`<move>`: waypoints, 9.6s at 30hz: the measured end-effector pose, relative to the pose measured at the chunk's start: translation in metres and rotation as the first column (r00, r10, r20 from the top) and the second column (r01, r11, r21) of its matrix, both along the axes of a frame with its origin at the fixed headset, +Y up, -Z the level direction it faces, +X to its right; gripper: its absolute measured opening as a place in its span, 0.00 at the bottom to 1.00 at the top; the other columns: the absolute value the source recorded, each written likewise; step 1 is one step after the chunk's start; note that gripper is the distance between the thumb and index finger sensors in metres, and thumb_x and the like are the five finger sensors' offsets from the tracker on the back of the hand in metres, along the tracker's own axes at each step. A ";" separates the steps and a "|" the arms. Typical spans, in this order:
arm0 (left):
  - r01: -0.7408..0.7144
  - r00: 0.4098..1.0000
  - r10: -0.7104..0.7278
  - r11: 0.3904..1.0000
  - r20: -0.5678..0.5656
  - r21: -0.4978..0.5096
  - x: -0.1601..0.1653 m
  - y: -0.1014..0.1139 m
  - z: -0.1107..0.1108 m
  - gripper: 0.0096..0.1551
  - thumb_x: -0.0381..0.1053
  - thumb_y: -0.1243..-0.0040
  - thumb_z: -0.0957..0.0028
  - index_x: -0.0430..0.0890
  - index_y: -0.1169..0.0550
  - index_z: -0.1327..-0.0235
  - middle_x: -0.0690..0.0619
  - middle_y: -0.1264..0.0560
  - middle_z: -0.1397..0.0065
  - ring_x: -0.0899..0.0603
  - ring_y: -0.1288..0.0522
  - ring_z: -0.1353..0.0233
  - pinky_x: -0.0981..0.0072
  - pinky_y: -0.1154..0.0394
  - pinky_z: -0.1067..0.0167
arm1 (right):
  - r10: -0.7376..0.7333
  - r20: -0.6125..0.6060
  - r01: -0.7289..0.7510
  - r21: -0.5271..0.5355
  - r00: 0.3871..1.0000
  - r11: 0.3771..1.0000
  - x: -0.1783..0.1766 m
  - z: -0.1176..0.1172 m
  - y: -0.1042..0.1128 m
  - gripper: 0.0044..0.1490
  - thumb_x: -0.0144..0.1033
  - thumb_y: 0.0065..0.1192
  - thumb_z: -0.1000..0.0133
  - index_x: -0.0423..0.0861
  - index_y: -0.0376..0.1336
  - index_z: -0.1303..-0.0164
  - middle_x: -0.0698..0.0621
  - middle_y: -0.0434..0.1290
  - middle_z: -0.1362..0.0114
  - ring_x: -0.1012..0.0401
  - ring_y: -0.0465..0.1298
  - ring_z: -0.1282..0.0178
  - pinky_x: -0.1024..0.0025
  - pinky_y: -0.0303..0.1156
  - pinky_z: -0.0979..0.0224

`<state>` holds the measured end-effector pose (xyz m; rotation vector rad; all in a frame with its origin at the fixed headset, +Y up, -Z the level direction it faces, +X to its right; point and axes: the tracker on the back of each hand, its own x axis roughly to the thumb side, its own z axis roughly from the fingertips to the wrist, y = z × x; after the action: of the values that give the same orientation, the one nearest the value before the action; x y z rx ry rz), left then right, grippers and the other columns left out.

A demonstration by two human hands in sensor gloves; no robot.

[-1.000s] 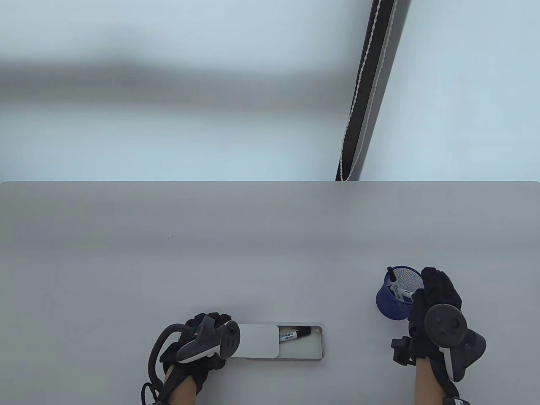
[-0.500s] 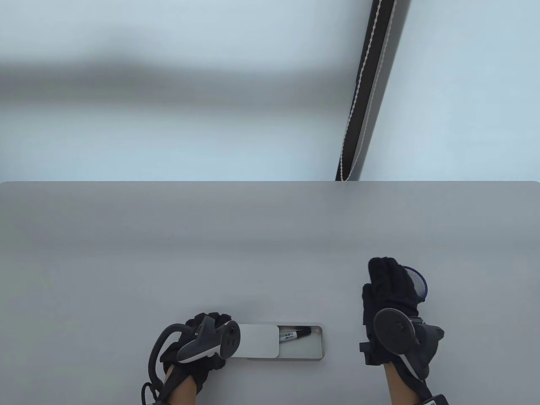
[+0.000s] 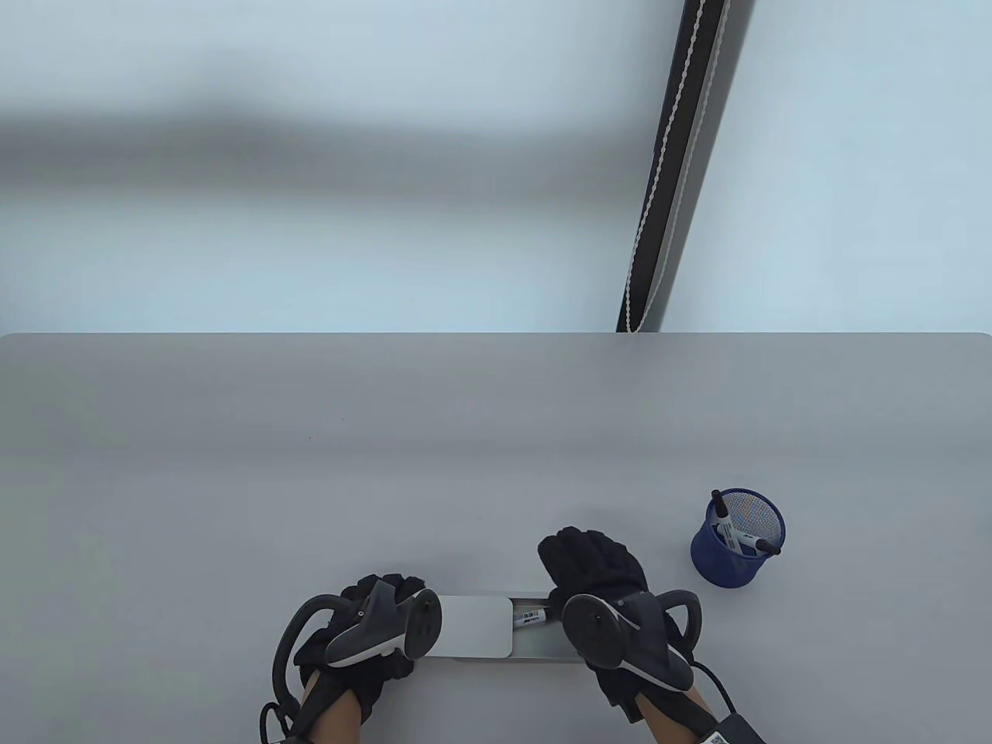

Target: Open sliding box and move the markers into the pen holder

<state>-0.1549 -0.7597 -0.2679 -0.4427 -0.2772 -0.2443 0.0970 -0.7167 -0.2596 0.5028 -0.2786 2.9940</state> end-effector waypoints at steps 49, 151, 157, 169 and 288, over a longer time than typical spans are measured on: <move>0.002 1.000 -0.002 1.000 0.000 0.008 0.001 0.000 0.000 0.48 0.70 0.45 0.55 0.60 0.49 0.25 0.57 0.46 0.16 0.45 0.40 0.16 0.57 0.37 0.18 | 0.340 -0.030 -0.340 -0.193 0.940 0.921 -0.024 -0.023 -0.052 0.53 0.14 0.83 0.72 0.61 0.61 0.40 0.57 0.70 0.34 0.60 0.75 0.35 0.66 0.71 0.28; 0.025 1.000 -0.025 1.000 0.006 0.019 0.003 0.000 0.002 0.48 0.70 0.45 0.55 0.59 0.49 0.25 0.57 0.45 0.16 0.45 0.40 0.16 0.57 0.37 0.19 | -0.233 -0.011 0.232 -0.026 0.972 0.972 0.070 -0.009 0.051 0.28 0.37 0.66 0.53 0.60 0.68 0.41 0.56 0.76 0.35 0.60 0.80 0.37 0.64 0.75 0.30; 0.025 1.000 -0.025 1.000 0.007 0.019 0.003 0.000 0.001 0.48 0.70 0.45 0.55 0.59 0.49 0.25 0.57 0.45 0.16 0.45 0.40 0.16 0.57 0.37 0.19 | -0.324 0.042 0.322 0.058 0.945 0.945 0.091 -0.004 0.068 0.27 0.36 0.66 0.52 0.60 0.68 0.40 0.56 0.75 0.35 0.59 0.79 0.37 0.64 0.75 0.30; 0.022 1.000 -0.022 1.000 0.007 0.017 0.003 0.000 0.001 0.48 0.70 0.45 0.55 0.59 0.49 0.25 0.57 0.45 0.16 0.45 0.40 0.16 0.57 0.37 0.18 | -0.506 0.157 0.461 0.252 0.848 0.851 0.132 0.007 0.091 0.27 0.32 0.65 0.50 0.61 0.68 0.40 0.57 0.74 0.33 0.59 0.78 0.35 0.64 0.73 0.28; -0.298 0.953 0.298 0.906 0.048 0.301 -0.003 0.071 0.023 0.59 0.76 0.50 0.54 0.54 0.56 0.15 0.46 0.50 0.09 0.35 0.45 0.14 0.39 0.43 0.20 | -0.107 0.295 0.147 -0.118 0.950 0.982 0.041 -0.009 -0.007 0.52 0.64 0.49 0.50 0.57 0.37 0.20 0.45 0.28 0.18 0.46 0.24 0.20 0.45 0.28 0.21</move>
<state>-0.1584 -0.6891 -0.2453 -0.0889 -0.2982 0.0150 0.1380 -0.7242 -0.2688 0.0322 -0.1152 2.9244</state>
